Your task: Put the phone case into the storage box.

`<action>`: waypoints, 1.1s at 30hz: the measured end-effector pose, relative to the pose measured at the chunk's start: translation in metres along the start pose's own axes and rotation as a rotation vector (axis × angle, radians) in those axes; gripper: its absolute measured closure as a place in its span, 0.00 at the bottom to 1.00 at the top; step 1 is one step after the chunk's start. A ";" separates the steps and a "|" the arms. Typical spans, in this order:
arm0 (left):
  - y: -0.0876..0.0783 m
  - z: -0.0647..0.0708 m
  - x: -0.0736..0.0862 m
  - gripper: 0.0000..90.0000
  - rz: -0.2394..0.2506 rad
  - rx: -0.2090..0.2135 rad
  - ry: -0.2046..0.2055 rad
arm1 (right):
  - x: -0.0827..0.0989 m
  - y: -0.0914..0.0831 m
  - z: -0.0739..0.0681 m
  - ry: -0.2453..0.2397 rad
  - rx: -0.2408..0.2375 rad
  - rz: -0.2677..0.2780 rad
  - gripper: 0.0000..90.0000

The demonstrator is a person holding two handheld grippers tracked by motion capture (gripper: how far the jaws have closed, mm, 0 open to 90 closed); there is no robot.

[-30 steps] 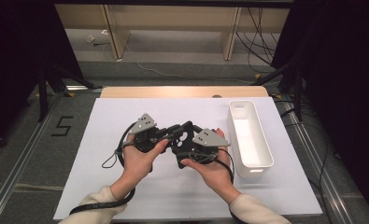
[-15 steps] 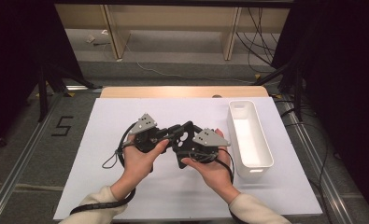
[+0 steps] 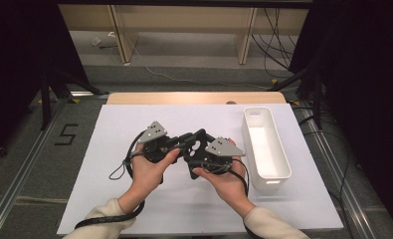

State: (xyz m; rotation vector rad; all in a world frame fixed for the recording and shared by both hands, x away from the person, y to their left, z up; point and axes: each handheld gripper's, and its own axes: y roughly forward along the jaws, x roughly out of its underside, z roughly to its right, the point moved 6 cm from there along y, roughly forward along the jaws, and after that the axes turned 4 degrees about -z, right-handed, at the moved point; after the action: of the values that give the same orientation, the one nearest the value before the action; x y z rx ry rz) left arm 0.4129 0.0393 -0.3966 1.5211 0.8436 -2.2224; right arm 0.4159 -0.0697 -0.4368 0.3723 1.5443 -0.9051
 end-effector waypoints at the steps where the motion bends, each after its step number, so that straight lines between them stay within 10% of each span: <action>1: 0.000 0.000 0.001 0.85 0.000 0.002 0.000 | 0.001 0.000 0.000 0.003 0.002 -0.005 0.14; 12: 0.001 -0.001 -0.001 0.82 0.009 0.016 0.005 | -0.001 -0.001 0.002 0.017 -0.002 -0.016 0.16; 27: -0.020 -0.006 -0.017 0.01 0.086 0.012 0.092 | -0.009 -0.006 0.014 0.038 0.012 0.001 0.16; 33: -0.040 -0.014 -0.007 0.00 0.078 -0.041 0.121 | -0.011 -0.008 0.020 0.055 0.027 0.004 0.16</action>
State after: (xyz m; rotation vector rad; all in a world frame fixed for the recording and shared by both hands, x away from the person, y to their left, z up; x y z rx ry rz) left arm 0.4031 0.0788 -0.3825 1.6541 0.8447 -2.0629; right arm 0.4263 -0.0864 -0.4228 0.4232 1.5825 -0.9199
